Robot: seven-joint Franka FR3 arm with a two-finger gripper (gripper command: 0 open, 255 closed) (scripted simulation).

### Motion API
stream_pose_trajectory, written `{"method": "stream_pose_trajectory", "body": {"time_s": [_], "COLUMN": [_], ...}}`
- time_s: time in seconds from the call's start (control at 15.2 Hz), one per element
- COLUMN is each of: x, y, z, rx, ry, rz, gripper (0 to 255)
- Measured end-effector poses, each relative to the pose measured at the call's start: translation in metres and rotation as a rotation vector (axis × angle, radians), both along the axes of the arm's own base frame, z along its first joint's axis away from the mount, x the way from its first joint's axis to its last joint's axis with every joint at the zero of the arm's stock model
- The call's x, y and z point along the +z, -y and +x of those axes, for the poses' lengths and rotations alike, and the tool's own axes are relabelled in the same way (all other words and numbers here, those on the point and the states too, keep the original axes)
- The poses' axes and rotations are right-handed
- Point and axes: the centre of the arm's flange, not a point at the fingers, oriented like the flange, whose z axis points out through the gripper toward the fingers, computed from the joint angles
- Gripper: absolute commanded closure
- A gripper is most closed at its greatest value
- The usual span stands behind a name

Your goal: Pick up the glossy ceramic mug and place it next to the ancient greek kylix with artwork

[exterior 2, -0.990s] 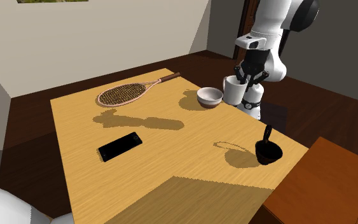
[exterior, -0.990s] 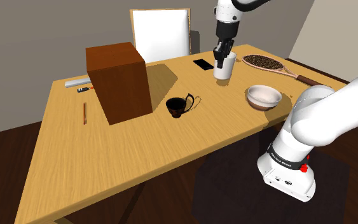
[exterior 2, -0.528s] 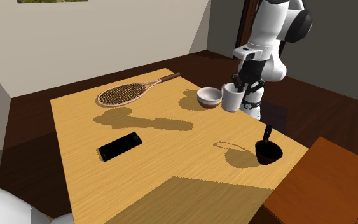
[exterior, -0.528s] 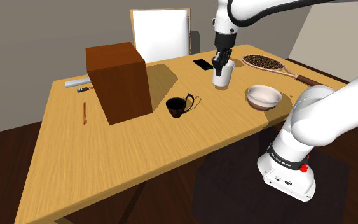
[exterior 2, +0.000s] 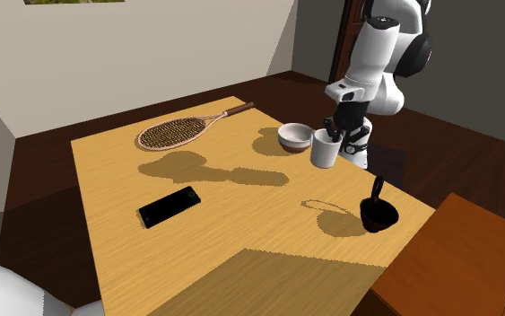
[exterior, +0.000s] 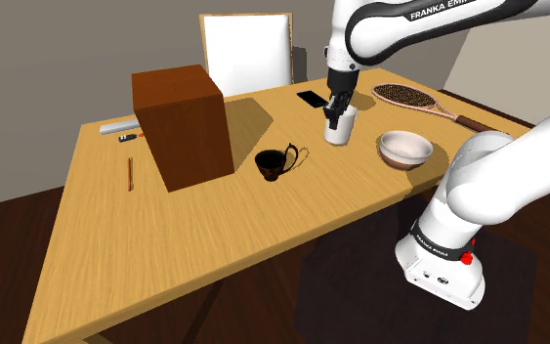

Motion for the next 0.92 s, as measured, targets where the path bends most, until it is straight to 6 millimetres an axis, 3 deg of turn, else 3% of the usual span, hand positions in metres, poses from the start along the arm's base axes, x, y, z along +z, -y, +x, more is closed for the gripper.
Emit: {"method": "stream_pose_trajectory", "body": {"time_s": [0.92], "x": [-0.074], "y": [-0.002], "z": [-0.003], "rx": [0.0], "ry": [0.0], "rz": [0.0], "gripper": [255]}}
